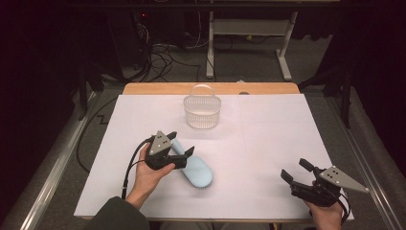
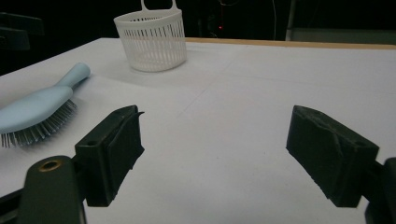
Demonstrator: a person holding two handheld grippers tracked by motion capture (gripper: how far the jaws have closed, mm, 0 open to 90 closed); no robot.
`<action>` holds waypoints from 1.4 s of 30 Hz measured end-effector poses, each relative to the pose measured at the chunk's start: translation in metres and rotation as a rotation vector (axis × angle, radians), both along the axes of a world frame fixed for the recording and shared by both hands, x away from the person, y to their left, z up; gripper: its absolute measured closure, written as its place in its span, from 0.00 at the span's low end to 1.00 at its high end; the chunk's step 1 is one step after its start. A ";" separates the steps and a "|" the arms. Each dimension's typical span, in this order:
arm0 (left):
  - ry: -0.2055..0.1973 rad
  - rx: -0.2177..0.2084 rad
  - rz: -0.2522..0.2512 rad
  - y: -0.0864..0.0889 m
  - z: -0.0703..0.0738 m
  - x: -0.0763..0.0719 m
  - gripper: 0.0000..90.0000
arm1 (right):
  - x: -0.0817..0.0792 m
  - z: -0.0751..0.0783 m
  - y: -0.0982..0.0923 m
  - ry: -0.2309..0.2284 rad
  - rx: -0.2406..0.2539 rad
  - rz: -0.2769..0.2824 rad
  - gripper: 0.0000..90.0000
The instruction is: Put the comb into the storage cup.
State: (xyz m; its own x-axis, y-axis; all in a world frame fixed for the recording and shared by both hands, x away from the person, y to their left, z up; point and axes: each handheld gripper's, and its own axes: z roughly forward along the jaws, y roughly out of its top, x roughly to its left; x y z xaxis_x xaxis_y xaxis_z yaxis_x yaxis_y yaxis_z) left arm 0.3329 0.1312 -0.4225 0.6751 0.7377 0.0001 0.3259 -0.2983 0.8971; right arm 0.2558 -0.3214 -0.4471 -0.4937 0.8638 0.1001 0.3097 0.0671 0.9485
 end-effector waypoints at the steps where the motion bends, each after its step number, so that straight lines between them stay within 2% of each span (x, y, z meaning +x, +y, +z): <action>1: 0.002 0.003 -0.003 -0.001 0.000 0.001 0.23 | 0.000 0.000 0.000 0.001 -0.001 0.004 0.21; 9: 0.014 0.038 -0.017 -0.008 0.006 0.009 0.27 | 0.000 0.000 0.001 0.005 -0.003 0.009 0.21; 12: 0.028 0.057 0.006 -0.011 0.008 0.012 0.29 | 0.000 0.000 0.001 0.006 -0.004 0.010 0.21; 18: 0.040 0.104 0.006 -0.015 0.013 0.016 0.31 | -0.001 -0.001 0.002 0.014 -0.009 0.020 0.21; 26: 0.074 0.137 0.009 -0.015 0.015 0.022 0.33 | -0.001 -0.001 0.002 0.016 -0.009 0.020 0.21; 29: 0.083 0.155 0.009 -0.014 0.016 0.025 0.36 | -0.001 -0.001 0.002 0.017 -0.009 0.022 0.21; 37: 0.142 0.185 0.007 -0.010 0.013 0.035 0.48 | -0.001 -0.001 0.002 0.018 -0.011 0.024 0.21; 42: 0.216 0.207 0.015 -0.008 0.014 0.042 0.56 | 0.000 -0.002 0.002 0.020 -0.010 0.025 0.21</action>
State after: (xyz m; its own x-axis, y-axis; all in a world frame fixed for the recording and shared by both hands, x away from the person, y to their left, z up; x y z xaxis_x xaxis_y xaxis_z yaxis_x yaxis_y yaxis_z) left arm 0.3749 0.1228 -0.4082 0.6651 0.7467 0.0090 0.5081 -0.4613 0.7274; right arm 0.2554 -0.3194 -0.4486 -0.5134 0.8521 0.1019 0.3265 0.0842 0.9414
